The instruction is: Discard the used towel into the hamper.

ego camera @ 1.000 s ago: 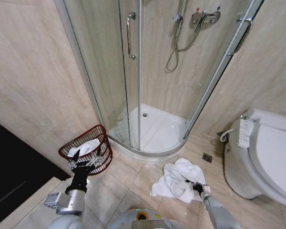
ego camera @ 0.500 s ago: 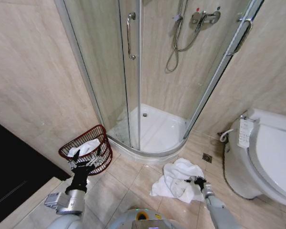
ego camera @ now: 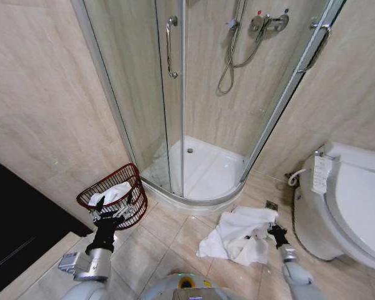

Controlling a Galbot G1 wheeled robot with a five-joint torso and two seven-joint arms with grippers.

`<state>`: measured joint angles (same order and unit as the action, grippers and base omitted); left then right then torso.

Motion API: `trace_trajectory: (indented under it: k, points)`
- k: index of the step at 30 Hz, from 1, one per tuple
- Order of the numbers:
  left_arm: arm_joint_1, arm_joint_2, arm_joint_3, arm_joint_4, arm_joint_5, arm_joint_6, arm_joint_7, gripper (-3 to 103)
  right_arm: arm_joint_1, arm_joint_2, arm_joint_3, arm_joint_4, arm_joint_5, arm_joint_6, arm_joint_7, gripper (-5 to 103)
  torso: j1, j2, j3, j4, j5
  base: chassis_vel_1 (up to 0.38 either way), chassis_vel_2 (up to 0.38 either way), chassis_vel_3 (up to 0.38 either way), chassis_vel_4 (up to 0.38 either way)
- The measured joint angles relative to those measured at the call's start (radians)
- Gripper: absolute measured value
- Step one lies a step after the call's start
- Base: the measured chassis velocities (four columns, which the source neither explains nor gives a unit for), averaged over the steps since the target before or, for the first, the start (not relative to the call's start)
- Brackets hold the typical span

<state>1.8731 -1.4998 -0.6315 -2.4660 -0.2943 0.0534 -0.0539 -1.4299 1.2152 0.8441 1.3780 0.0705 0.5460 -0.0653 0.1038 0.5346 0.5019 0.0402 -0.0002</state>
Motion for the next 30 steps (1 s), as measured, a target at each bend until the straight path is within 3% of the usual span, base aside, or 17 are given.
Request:
trace_trajectory:
  k: [5, 9, 15, 20, 23, 27, 30]
  points:
    - [0.000, 0.000, 0.000, 0.000, 0.000, 0.000, 0.000, 100, -0.064, -0.014, 0.030, 0.235, 0.100, -0.044, -0.041, 2, 0.000, 0.000, 0.000, 0.0001, 0.0001, 0.000, 0.000, 0.000, 0.000]
    - [0.000, 0.000, 0.000, 0.000, 0.000, 0.000, 0.000, 100, -0.112, -0.044, 0.048, 0.464, 0.271, -0.132, -0.093, 2, 0.000, 0.000, 0.000, 0.0001, 0.0002, 0.000, 0.000, 0.000, 0.000]
    - [0.000, 0.000, 0.000, 0.000, 0.000, 0.000, 0.000, 100, -0.122, -0.094, 0.082, 0.669, 0.414, -0.248, -0.101, 2, 0.000, 0.000, 0.000, 0.0002, 0.0003, 0.000, 0.000, 0.000, 0.000]
    - [0.000, 0.000, 0.000, 0.000, 0.000, 0.000, 0.000, 100, -0.107, -0.181, 0.140, 0.776, 0.551, -0.331, -0.069, 2, 0.000, 0.000, 0.000, 0.0001, 0.0003, 0.000, 0.000, 0.000, 0.000]
    - [0.000, 0.000, 0.000, 0.000, 0.000, 0.000, 0.000, 100, -0.055, -0.255, 0.164, 0.869, 0.666, -0.402, 0.010, 2, 0.000, 0.000, 0.000, 0.0000, 0.0004, 0.000, 0.000, 0.000, 0.000]
    - [0.000, 0.000, 0.000, 0.000, 0.000, 0.000, 0.000, 100, 0.027, -0.315, 0.164, 0.926, 0.732, -0.450, 0.076, 2, 0.000, 0.000, 0.000, 0.0001, 0.0001, 0.000, 0.000, 0.000, 0.000]
    - [0.000, 0.000, 0.000, 0.000, 0.000, 0.000, 0.000, 100, 0.128, -0.403, 0.159, 0.966, 0.804, -0.502, 0.149, 2, 0.000, 0.000, 0.000, 0.0003, 0.0001, 0.000, 0.000, 0.000, 0.000]
